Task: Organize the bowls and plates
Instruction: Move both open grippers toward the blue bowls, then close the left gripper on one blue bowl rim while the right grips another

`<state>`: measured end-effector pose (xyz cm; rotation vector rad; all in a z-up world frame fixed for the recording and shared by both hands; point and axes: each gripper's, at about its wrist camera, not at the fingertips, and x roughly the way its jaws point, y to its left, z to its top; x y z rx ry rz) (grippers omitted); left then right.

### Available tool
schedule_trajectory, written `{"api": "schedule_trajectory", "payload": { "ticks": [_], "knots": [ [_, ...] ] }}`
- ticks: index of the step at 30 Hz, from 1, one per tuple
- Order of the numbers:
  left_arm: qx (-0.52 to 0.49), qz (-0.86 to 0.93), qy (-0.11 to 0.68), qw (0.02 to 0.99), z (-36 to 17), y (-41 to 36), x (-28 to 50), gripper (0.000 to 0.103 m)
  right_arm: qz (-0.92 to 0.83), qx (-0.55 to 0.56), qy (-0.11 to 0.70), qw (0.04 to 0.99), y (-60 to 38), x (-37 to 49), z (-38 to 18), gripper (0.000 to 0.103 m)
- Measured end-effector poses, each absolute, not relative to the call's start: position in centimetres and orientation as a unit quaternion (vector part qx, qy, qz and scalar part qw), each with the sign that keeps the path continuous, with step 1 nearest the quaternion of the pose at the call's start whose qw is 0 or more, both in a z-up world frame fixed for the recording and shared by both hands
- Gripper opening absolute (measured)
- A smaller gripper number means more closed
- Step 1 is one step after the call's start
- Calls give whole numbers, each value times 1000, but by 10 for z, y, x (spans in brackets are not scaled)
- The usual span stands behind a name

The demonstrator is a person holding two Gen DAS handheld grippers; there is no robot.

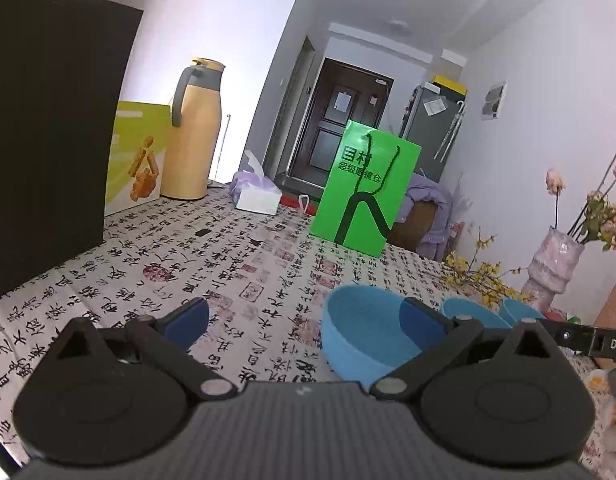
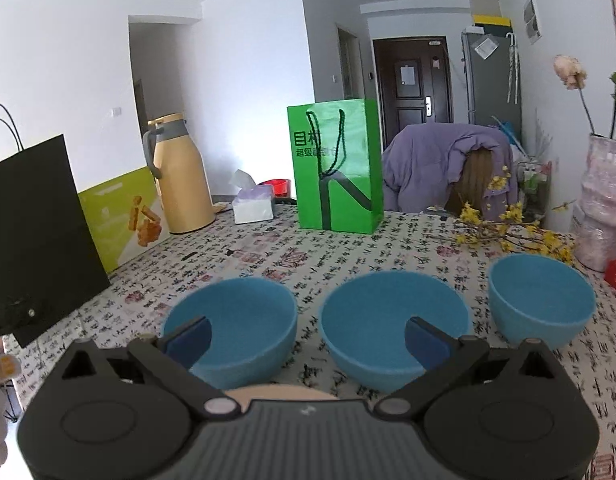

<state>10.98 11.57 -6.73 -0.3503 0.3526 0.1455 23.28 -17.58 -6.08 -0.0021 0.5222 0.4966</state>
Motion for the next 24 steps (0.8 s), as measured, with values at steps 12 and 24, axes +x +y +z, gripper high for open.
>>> {"api": "schedule_trajectory", "payload": {
  "ticks": [12,24],
  "knots": [
    [-199,86,180,959,-63,131,101,103,284,-28,279,917,-148,261,-32,103],
    [-212,92,206,951,-48,126,120,103,310,-44,293,903,-129,287,-22,103]
  ]
}}
